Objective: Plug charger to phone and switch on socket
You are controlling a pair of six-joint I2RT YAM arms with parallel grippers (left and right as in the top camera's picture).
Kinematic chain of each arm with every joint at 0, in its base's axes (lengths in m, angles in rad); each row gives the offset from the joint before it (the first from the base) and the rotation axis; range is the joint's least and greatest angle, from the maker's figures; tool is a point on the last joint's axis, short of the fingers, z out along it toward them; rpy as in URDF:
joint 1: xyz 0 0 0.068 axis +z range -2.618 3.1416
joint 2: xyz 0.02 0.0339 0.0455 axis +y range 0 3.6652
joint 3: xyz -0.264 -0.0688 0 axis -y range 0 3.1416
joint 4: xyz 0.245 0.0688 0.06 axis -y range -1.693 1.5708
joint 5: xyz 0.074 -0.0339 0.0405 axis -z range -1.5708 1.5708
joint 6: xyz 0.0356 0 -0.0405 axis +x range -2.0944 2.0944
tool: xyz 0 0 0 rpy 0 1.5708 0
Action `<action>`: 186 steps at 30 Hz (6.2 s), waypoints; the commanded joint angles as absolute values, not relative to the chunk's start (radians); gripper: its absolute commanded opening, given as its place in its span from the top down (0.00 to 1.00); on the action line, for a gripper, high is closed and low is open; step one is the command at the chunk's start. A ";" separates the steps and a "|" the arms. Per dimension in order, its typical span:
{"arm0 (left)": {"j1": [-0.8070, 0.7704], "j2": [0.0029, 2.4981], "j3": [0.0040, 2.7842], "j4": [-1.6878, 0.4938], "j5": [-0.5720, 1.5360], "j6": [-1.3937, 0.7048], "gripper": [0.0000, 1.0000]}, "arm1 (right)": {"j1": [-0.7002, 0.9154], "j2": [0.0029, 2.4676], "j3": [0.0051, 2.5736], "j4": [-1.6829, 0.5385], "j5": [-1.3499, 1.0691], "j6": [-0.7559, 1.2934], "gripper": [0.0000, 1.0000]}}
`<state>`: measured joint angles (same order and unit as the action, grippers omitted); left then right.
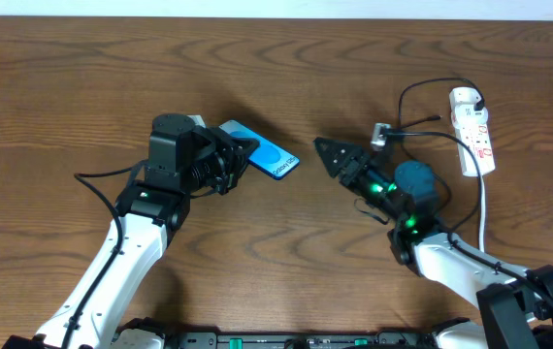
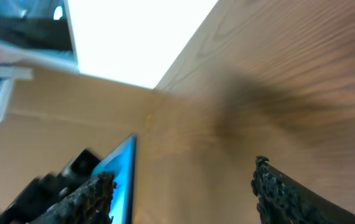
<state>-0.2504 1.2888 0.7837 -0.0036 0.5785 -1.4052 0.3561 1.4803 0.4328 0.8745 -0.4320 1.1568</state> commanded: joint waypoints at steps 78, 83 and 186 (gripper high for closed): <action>-0.239 1.739 0.802 0.514 0.975 -1.583 0.92 | 0.081 2.016 1.303 -0.336 0.308 0.868 0.32; -0.239 1.739 0.802 0.514 0.974 -1.583 0.92 | 0.081 2.048 1.303 -0.288 0.299 0.894 0.32; -0.239 1.739 0.802 0.514 1.002 -1.520 0.92 | 0.249 2.116 1.294 -0.439 0.219 0.970 0.48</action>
